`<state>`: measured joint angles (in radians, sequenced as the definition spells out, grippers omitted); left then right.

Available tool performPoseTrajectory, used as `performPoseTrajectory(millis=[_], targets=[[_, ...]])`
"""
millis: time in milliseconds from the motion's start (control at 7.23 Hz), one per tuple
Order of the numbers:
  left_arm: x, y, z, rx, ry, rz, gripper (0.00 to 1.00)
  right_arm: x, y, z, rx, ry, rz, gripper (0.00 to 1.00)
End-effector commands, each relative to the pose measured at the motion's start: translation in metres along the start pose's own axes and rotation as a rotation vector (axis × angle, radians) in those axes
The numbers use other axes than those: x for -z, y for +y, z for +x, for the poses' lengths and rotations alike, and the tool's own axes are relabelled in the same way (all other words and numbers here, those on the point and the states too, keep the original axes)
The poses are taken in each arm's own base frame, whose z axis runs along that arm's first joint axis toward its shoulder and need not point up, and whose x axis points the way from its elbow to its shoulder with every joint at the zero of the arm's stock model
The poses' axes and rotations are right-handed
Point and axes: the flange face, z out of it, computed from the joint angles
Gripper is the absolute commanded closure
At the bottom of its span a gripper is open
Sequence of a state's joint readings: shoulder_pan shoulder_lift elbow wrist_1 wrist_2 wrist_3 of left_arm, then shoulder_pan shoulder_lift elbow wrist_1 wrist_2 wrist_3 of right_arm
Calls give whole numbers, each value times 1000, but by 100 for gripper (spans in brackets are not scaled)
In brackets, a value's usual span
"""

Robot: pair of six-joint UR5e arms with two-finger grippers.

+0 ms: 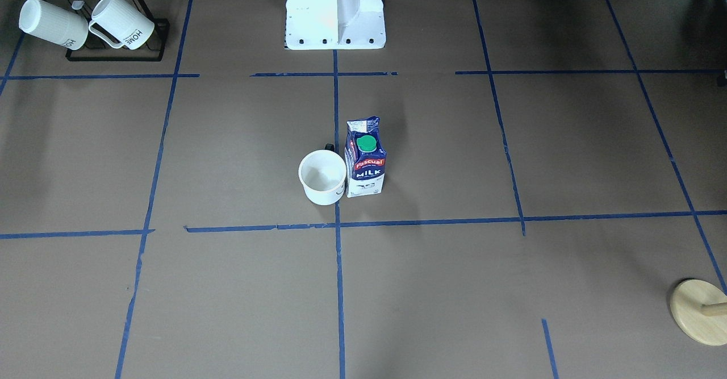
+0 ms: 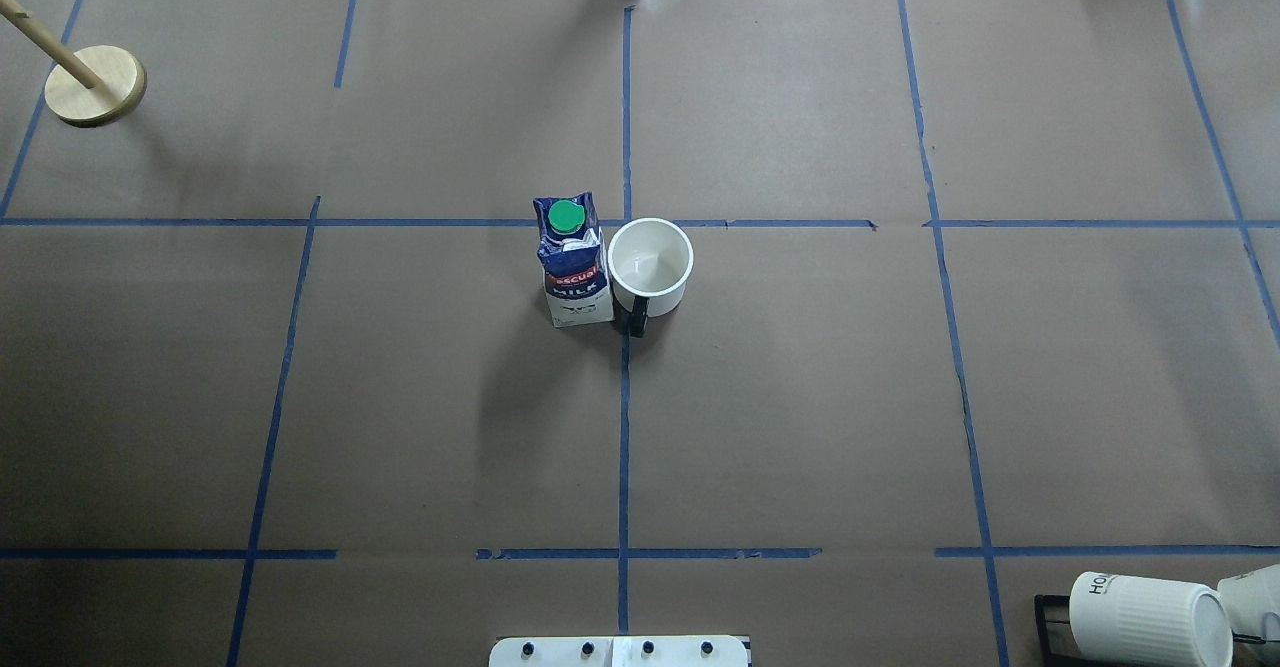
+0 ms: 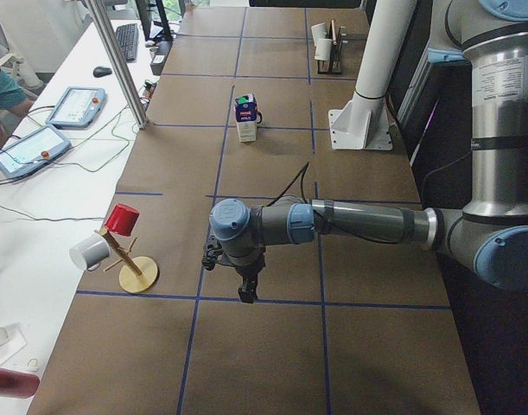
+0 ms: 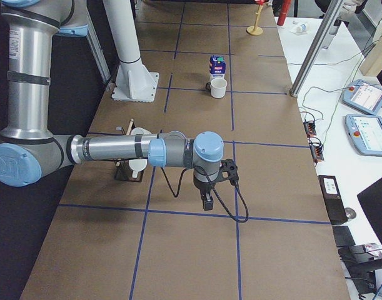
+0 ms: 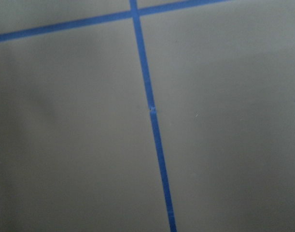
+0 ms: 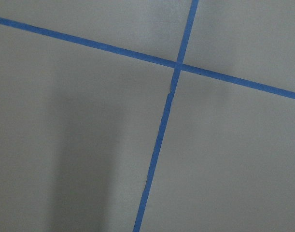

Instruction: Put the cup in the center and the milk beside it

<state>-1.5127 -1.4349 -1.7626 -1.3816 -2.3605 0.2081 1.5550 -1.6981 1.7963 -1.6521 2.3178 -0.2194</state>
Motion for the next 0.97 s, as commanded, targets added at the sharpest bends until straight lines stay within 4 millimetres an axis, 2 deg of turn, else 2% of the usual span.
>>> performPoseTrajectory(millis=[0,415,553,830], targets=[[7,8,-6,16,-8,16,0,0,0,-1,0,-1,1,0],[10,6,-2,3,-8,23,0,-2,2,-1,-5,-18,-1,0],[10,6,-2,2,-8,24,0,-8,12,2,-20,-25,-14,0],[10,6,-2,1,-8,24,0,-12,20,3,-61,-47,-20,0]])
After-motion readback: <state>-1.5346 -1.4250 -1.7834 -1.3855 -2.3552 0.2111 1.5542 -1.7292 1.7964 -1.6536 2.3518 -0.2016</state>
